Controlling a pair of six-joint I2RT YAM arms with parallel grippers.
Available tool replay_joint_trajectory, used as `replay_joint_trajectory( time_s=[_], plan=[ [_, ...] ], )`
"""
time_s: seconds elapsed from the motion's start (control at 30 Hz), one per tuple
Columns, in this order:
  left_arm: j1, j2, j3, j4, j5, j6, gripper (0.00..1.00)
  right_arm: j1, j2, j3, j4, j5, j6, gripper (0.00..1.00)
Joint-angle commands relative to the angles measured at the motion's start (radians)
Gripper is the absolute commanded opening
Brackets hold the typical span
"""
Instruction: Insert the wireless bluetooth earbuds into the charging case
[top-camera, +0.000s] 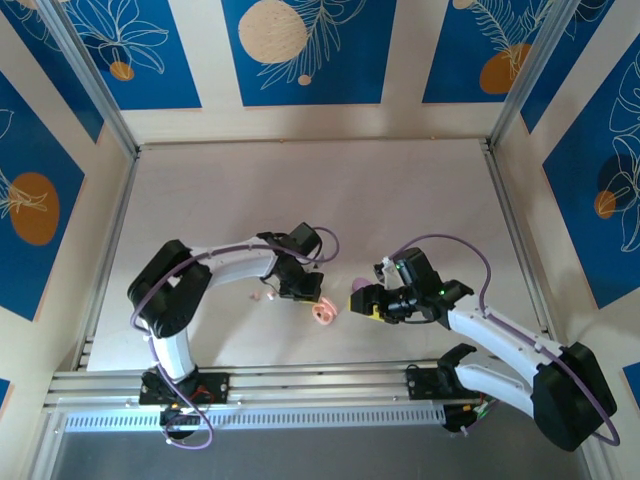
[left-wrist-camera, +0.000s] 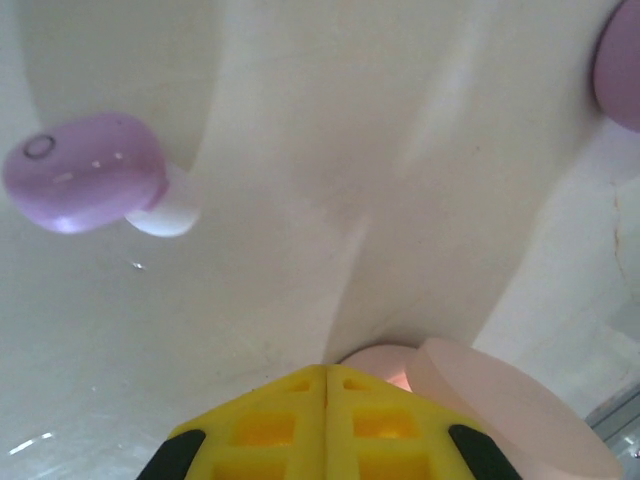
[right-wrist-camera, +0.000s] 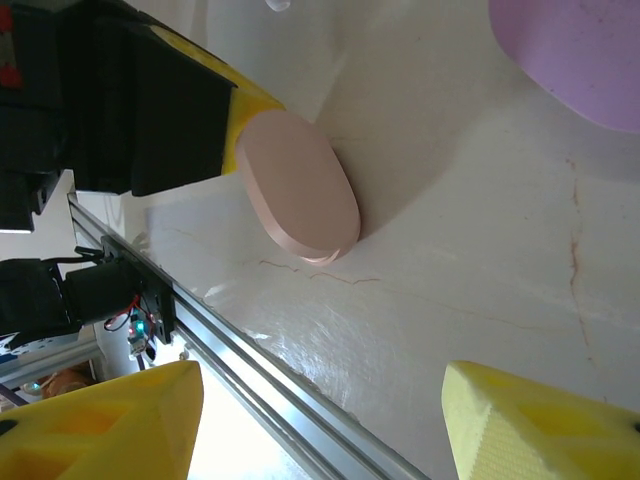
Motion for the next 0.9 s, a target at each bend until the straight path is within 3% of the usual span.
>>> replay_joint_trajectory(
  time_s=[0.0, 0.17, 0.23, 0.4, 0.63, 0.8, 0.87],
  plan=[
    [-0.01, -0.053, -0.029, 0.005, -0.026, -0.037, 0.0, -0.005, -0.017, -0.016, -0.023, -0.023, -0.016, 0.65],
    [-0.008, -0.128, -0.019, -0.038, -0.09, -0.048, 0.0, -0.005, -0.029, 0.009, -0.05, -0.022, -0.024, 0.67],
    [-0.009, -0.17, -0.019, -0.056, -0.117, -0.05, 0.06, -0.007, -0.033, 0.035, -0.076, -0.013, -0.038, 0.69],
    [-0.004, -0.301, -0.048, -0.119, -0.221, -0.063, 0.41, -0.006, -0.026, 0.113, -0.137, -0.004, -0.082, 0.77],
    [0.017, -0.475, -0.106, -0.212, -0.335, -0.086, 1.0, -0.011, 0.07, 0.227, -0.17, -0.014, -0.159, 0.87],
    [0.055, -0.535, -0.138, -0.281, -0.423, -0.095, 1.0, -0.014, 0.145, 0.303, -0.193, -0.013, -0.202, 1.0],
    [0.075, -0.535, -0.147, -0.285, -0.437, -0.083, 1.0, -0.015, 0.175, 0.336, -0.204, -0.018, -0.219, 0.99]
  ],
)
